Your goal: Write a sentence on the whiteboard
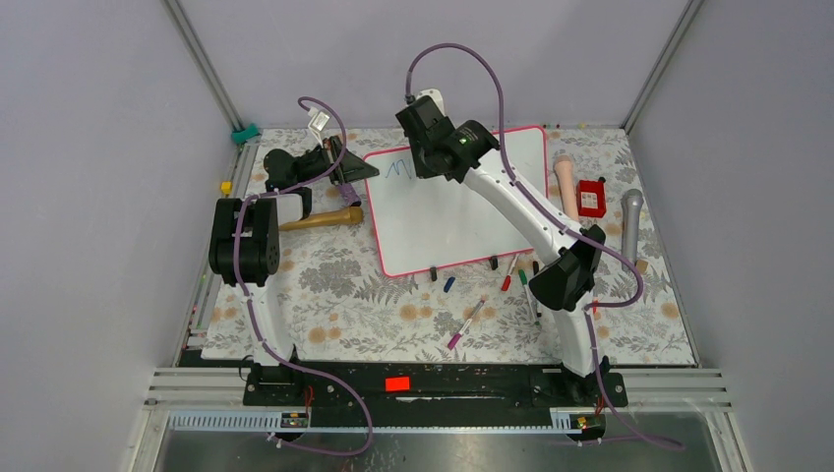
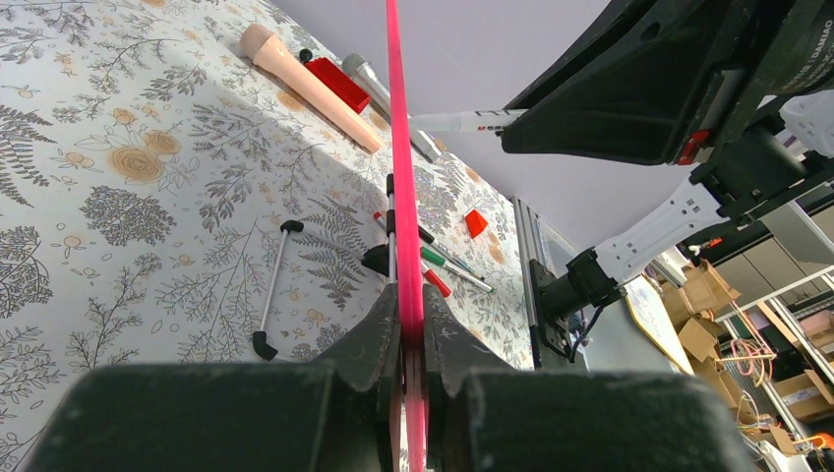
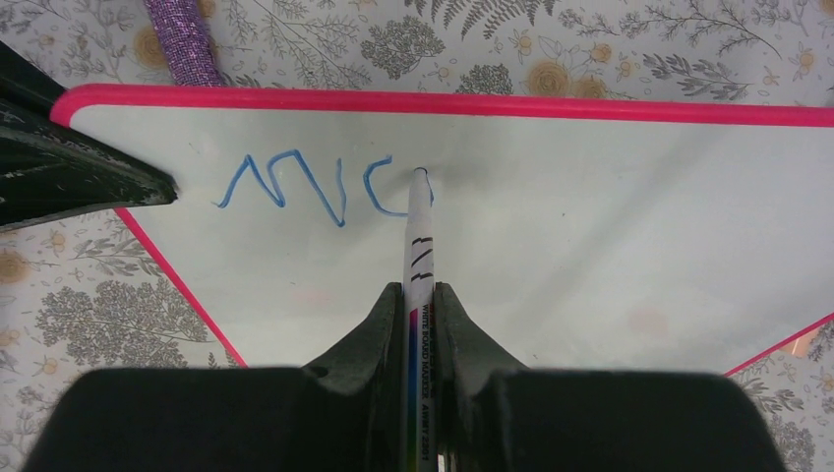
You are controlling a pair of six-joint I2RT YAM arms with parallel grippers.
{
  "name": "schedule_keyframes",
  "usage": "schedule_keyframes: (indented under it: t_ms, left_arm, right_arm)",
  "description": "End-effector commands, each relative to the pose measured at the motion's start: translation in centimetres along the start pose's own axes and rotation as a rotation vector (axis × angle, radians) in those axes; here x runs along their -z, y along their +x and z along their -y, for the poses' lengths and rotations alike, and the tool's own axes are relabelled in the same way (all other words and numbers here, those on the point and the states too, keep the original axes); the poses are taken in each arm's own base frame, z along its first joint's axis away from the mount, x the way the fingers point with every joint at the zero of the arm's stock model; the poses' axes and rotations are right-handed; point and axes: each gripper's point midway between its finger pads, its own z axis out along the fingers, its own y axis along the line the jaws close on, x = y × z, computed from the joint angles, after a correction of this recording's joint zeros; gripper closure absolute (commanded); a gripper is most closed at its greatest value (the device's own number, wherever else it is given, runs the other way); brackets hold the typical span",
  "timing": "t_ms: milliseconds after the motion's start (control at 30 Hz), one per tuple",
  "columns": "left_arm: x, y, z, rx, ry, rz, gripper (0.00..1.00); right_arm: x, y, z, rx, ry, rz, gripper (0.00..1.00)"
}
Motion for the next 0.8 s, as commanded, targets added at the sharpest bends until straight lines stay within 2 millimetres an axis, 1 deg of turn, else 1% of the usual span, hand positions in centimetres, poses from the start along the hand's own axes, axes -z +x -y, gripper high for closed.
schedule_keyframes:
  t_ms: [0, 200, 300, 467, 533, 600, 700, 767]
  left_arm:
    - [-0.3, 1.5, 2.1, -0.097, 0.081, -0.127, 1.00]
    - [-0.3, 1.4, 2.1, -0.099, 0.081, -0.126, 1.00]
    - [-0.3, 1.5, 2.0, -0.097, 0.081, -0.126, 1.00]
    - [-0.3, 1.6, 1.9, -0.093, 0.081, -0.127, 1.00]
    - [-0.3, 1.5, 1.9, -0.093, 0.080, -0.124, 1.00]
    - [-0.3, 1.5, 1.9, -0.092, 0.077, -0.118, 1.00]
    - [-0.4, 1.4, 1.9, -0.090, 0.076, -0.113, 1.00]
    - [-0.3, 1.3, 1.9, -0.091, 0.075, -0.112, 1.00]
  right_arm:
    - [-0.5, -2.4, -0.5, -0.060, -0.033, 0.067, 1.00]
    - [-0.6, -1.8, -1.3, -0.060, -0.079, 0.042, 1.00]
    - [-0.4, -1.8, -2.2, -0.041, -0.131, 0.036, 1.00]
    - [-0.1, -1.7, -2.5, -0.034, -0.154, 0.031, 1.00]
    - [0.6, -2.0, -2.6, -0.020, -0.185, 0.037, 1.00]
    - [1.8, -2.5, -2.6, -0.014, -0.206, 0.054, 1.00]
    - [4.1, -3.1, -2.0, 0.006, -0.242, 0.081, 1.00]
    - [5.4, -3.2, -1.3, 0.018, -0.251, 0.093, 1.00]
